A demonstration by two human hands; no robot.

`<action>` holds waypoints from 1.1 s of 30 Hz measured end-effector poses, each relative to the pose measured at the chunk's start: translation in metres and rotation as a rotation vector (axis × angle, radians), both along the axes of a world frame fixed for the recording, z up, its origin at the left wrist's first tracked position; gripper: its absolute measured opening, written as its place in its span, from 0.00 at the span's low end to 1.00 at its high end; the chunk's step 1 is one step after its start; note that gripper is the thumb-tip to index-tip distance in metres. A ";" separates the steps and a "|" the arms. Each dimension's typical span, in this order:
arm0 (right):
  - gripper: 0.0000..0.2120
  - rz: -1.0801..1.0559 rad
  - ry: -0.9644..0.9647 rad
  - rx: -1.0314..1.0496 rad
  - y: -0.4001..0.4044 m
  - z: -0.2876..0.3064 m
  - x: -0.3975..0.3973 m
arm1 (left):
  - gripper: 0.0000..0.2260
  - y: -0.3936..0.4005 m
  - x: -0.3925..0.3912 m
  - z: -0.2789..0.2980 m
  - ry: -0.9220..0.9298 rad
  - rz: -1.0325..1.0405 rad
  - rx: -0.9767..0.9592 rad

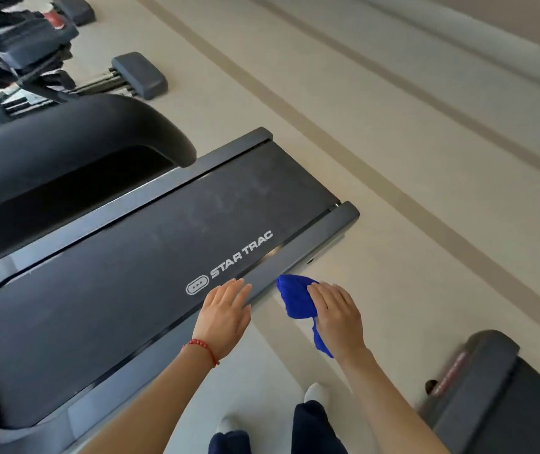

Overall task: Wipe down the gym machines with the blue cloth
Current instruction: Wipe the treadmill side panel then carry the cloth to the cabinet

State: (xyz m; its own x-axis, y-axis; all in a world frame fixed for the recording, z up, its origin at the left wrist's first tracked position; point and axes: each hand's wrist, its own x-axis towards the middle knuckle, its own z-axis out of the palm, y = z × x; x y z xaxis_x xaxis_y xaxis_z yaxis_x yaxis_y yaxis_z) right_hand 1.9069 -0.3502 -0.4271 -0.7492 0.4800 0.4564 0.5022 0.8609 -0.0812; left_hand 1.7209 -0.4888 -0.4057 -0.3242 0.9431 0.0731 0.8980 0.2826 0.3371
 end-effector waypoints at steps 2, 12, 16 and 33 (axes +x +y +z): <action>0.21 -0.027 -0.003 -0.014 0.019 0.000 0.015 | 0.18 0.025 0.012 0.002 0.014 -0.013 -0.023; 0.22 -0.162 0.005 -0.084 0.122 0.006 0.107 | 0.21 0.162 0.097 0.003 -0.008 -0.116 -0.070; 0.26 -0.208 0.004 -0.092 0.160 0.009 0.142 | 0.21 0.213 0.125 0.006 -0.005 -0.168 -0.076; 0.32 -0.523 0.067 -0.145 0.296 0.006 0.192 | 0.24 0.423 0.160 -0.008 -0.018 -0.493 -0.083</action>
State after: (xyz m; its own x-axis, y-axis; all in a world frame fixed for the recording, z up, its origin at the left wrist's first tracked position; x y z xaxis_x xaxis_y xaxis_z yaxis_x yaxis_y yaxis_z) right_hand 2.0991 -0.0541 -0.4216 -0.3655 0.8421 0.3967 0.8498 0.4758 -0.2270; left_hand 1.8806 -0.0659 -0.4141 0.1613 0.9868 -0.0100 0.9257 -0.1478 0.3481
